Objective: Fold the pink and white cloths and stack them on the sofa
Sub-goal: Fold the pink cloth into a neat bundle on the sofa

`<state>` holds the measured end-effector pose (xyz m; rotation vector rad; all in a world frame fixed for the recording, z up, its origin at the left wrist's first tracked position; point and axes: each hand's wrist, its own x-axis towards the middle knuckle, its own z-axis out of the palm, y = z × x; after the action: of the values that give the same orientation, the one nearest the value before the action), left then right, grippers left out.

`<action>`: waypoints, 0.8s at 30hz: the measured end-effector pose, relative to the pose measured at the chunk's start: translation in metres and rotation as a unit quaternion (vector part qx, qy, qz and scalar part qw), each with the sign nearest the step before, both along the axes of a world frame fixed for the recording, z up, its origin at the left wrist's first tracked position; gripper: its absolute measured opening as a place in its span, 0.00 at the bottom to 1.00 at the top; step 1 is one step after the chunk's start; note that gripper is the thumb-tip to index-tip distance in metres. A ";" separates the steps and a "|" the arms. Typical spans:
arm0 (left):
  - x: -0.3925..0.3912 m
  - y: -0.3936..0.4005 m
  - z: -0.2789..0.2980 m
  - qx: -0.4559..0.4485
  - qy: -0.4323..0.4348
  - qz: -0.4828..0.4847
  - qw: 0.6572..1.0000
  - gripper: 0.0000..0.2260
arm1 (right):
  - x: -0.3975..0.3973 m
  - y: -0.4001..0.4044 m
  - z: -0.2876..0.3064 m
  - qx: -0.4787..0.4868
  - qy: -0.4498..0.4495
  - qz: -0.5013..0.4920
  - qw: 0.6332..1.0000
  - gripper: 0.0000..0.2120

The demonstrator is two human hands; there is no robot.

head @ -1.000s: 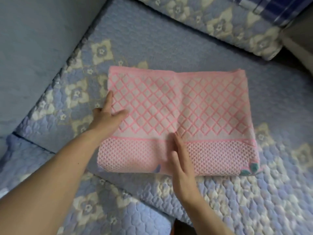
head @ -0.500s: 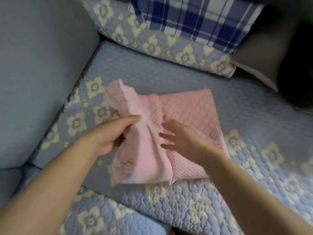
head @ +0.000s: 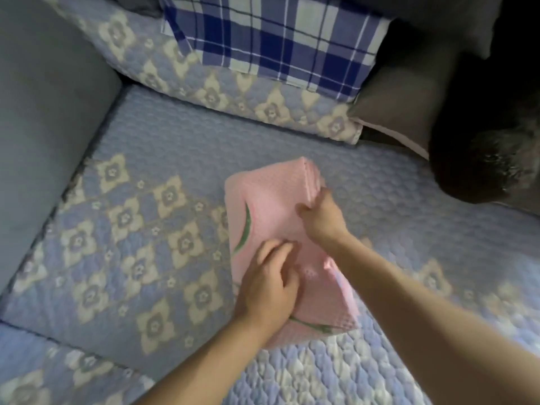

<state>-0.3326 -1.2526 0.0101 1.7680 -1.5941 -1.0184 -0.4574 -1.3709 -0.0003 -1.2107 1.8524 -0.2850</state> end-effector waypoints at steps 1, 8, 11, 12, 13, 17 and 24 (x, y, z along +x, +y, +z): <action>0.005 0.006 -0.008 -0.071 -0.090 -0.008 0.993 0.20 | 0.002 0.002 -0.007 -0.058 -0.022 0.007 0.998 0.29; -0.019 -0.004 -0.040 0.015 -0.361 -0.154 0.920 0.30 | -0.009 0.017 -0.038 -0.063 0.133 0.037 0.988 0.28; -0.034 -0.011 -0.046 0.019 -0.388 -0.182 0.903 0.29 | -0.002 0.006 -0.013 -0.103 0.240 -0.015 0.965 0.32; -0.036 -0.011 -0.046 0.028 -0.388 -0.176 0.904 0.29 | 0.005 0.006 -0.003 -0.155 0.223 -0.010 0.962 0.34; -0.037 -0.011 -0.047 0.039 -0.399 -0.178 0.899 0.29 | 0.015 0.007 0.006 -0.205 0.213 0.034 0.955 0.33; -0.039 -0.009 -0.046 0.053 -0.402 -0.187 0.895 0.27 | 0.029 -0.014 -0.027 -0.184 0.220 0.202 0.936 0.31; -0.036 -0.016 -0.057 0.020 -0.338 -0.211 0.917 0.32 | -0.011 -0.036 -0.082 -0.168 0.132 0.101 0.972 0.26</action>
<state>-0.3688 -1.2691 -0.0467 1.9720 -2.4764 -0.6273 -0.4685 -1.4068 -0.0827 -1.7279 1.9362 -0.3469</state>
